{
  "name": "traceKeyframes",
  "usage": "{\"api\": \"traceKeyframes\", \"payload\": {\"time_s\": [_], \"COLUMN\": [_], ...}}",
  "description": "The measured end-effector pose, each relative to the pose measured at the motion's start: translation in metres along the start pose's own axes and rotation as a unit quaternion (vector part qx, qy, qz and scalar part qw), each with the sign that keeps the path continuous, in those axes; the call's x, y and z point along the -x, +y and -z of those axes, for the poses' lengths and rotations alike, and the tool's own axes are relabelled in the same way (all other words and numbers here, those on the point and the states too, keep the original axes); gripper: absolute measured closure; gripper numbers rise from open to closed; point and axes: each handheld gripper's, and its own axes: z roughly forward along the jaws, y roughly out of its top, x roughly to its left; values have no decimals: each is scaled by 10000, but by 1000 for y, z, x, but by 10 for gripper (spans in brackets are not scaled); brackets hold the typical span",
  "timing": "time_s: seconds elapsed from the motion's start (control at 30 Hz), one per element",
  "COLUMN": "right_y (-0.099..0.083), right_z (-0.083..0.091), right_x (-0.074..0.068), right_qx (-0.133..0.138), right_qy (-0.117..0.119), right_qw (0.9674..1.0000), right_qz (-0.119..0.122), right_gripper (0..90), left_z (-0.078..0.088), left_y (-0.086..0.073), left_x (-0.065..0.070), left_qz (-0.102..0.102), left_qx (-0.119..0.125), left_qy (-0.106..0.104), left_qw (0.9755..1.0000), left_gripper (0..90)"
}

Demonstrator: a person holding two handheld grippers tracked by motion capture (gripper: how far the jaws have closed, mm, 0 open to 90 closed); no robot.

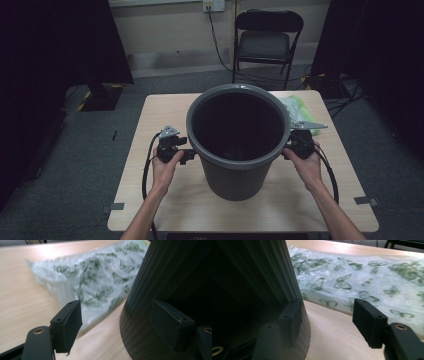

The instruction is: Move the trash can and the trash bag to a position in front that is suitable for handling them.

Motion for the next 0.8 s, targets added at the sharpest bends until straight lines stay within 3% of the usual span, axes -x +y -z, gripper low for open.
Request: {"api": "traceKeyframes", "payload": {"time_s": [0.17, 0.23, 0.5, 0.57, 0.7, 0.8], "right_y": [1, 2, -1, -1, -2, -2], "right_z": [-4, -5, -4, -4, -3, -1], "right_x": [-14, -19, -33, -36, -39, -40], "right_qx": [-70, -89, -137, -163, -214, -234], "right_qy": [146, 190, 368, 347, 381, 403], "right_qw": [9998, 9997, 9990, 9990, 9987, 9985], "right_qz": [111, 157, 213, 246, 281, 277], "right_gripper": [395, 395, 385, 367, 363, 392], "left_z": [10, 16, 33, 36, 38, 40], "left_y": [-17, -22, -33, -36, -41, -40], "left_x": [-6, -6, -6, -8, -10, -6], "left_qz": [253, 197, 329, 311, 304, 272], "left_qx": [100, 53, 64, 25, -46, -7], "left_qy": [-127, -122, -88, -182, -263, -203], "left_qw": [9995, 9997, 9994, 9993, 9992, 9994], "left_gripper": [293, 289, 296, 298, 298, 309]}}
